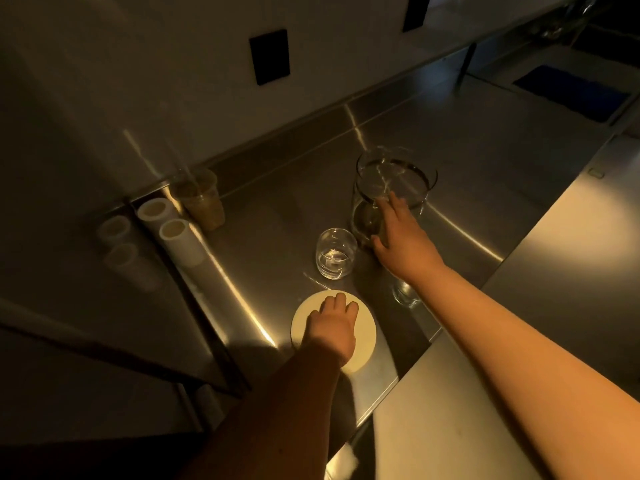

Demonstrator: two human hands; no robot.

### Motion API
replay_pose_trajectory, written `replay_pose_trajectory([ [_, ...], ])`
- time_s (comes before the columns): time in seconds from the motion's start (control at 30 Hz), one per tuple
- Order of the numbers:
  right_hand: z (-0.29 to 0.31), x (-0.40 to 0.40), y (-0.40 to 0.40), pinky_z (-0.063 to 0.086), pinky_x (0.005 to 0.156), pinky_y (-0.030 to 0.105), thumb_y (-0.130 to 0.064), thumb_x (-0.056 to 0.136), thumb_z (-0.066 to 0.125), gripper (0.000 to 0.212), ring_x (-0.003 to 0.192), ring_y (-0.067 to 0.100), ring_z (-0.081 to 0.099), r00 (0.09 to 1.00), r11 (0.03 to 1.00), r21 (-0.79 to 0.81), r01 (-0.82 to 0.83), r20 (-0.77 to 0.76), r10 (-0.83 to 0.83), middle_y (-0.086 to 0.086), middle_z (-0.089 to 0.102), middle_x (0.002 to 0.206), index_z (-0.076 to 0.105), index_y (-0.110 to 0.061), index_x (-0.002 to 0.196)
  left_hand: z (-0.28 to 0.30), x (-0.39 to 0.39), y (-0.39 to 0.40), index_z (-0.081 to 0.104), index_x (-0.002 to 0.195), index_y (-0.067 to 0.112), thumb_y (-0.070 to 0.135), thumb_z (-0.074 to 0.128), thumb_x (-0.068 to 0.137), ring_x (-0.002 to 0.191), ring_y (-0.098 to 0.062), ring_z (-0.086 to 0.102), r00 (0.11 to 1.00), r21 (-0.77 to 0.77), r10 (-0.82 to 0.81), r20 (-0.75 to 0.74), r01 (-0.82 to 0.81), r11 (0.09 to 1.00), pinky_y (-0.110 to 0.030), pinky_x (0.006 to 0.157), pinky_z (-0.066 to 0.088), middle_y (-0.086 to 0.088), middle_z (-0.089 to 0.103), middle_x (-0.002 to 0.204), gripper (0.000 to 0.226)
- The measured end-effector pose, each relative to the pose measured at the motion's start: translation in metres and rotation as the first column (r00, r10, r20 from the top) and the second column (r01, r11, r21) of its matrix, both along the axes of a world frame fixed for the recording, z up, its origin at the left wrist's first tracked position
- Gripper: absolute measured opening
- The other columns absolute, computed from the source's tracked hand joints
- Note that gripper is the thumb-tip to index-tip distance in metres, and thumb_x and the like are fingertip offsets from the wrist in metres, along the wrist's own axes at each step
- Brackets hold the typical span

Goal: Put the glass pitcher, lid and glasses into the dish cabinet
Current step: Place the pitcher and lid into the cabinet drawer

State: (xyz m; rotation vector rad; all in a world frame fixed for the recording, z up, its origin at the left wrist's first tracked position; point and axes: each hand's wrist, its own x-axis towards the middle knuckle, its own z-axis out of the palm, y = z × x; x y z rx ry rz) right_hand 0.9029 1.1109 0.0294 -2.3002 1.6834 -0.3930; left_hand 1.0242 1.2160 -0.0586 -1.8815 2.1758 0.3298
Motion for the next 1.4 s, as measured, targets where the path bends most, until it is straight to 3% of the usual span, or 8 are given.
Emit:
replay_pose_trajectory([
  [0.2,-0.007,0.008,-0.015,0.028,0.112,0.044,-0.018,0.085,0.06,0.067,0.137,0.033,0.026,0.995,0.98,-0.189,0.057,-0.074,-0.072,0.017,0.031,0.148,0.03,-0.008,0.144,-0.001,-0.003,-0.004,0.031,0.134,0.014,0.012,0.047,0.092,0.123,-0.028,0.036,0.998,0.012,0.062,-0.027,-0.062,0.998,-0.035,0.085,0.048,-0.012,0.034,0.136,0.045],
  [0.3,-0.007,0.008,-0.026,0.019,0.115,0.044,-0.02,0.086,0.061,0.071,0.142,0.032,0.014,0.989,0.986,-0.157,0.052,-0.127,-0.073,0.014,0.024,0.152,0.024,-0.009,0.147,-0.001,-0.005,-0.006,0.03,0.136,0.014,0.012,0.048,0.093,0.124,-0.029,0.035,0.997,0.03,0.07,-0.034,-0.069,0.997,-0.037,0.088,0.049,-0.013,0.033,0.137,0.047],
  [0.4,-0.01,0.009,-0.034,0.033,0.106,0.044,-0.015,0.08,0.068,0.081,0.139,0.032,0.019,0.988,0.993,-0.088,0.073,-0.129,-0.084,0.015,0.027,0.148,0.022,-0.009,0.146,-0.004,-0.006,-0.007,0.029,0.136,0.014,0.017,0.053,0.091,0.124,-0.029,0.035,0.994,0.062,0.104,-0.029,-0.102,0.993,-0.037,0.087,0.051,-0.013,0.032,0.137,0.051],
  [0.47,-0.009,0.01,-0.04,0.041,0.096,0.043,-0.012,0.079,0.068,0.075,0.131,0.032,0.027,0.988,0.992,-0.083,0.091,-0.115,-0.1,0.016,0.034,0.14,0.028,-0.007,0.142,-0.007,-0.006,-0.007,0.029,0.136,0.015,0.022,0.056,0.089,0.123,-0.029,0.035,0.992,0.075,0.128,-0.005,-0.128,0.989,-0.036,0.087,0.05,-0.013,0.033,0.137,0.055],
  [0.63,-0.006,0.012,-0.055,0.045,0.085,0.04,-0.003,0.069,0.074,0.07,0.125,0.032,0.032,0.98,0.993,0.005,0.119,-0.164,-0.116,0.016,0.04,0.133,0.038,-0.007,0.13,-0.01,-0.008,-0.013,0.027,0.138,0.009,0.017,0.057,0.089,0.123,-0.032,0.039,0.982,0.079,0.008,0.191,-0.023,0.997,-0.037,0.1,0.035,-0.019,0.034,0.138,0.058],
  [0.9,-0.015,0.018,-0.053,0.045,0.078,0.038,0.004,0.073,0.066,0.058,0.122,0.033,0.034,0.973,0.982,-0.091,0.166,-0.145,-0.178,0.017,0.042,0.129,0.041,-0.005,0.124,-0.012,-0.012,-0.015,0.028,0.137,0.007,0.018,0.058,0.09,0.123,-0.032,0.037,0.97,0.108,-0.012,0.243,-0.015,0.994,-0.039,0.098,0.034,-0.019,0.036,0.136,0.057],
  [1.4,-0.011,0.017,-0.055,0.046,0.078,0.039,-0.003,0.077,0.066,0.051,0.12,0.032,0.037,0.969,0.978,-0.111,0.178,-0.152,-0.193,0.015,0.046,0.128,0.044,-0.008,0.123,-0.009,-0.011,-0.018,0.03,0.135,0.005,0.018,0.057,0.089,0.121,-0.034,0.039,0.972,0.157,-0.013,0.235,-0.025,0.987,-0.041,0.096,0.036,-0.019,0.038,0.134,0.054],
])
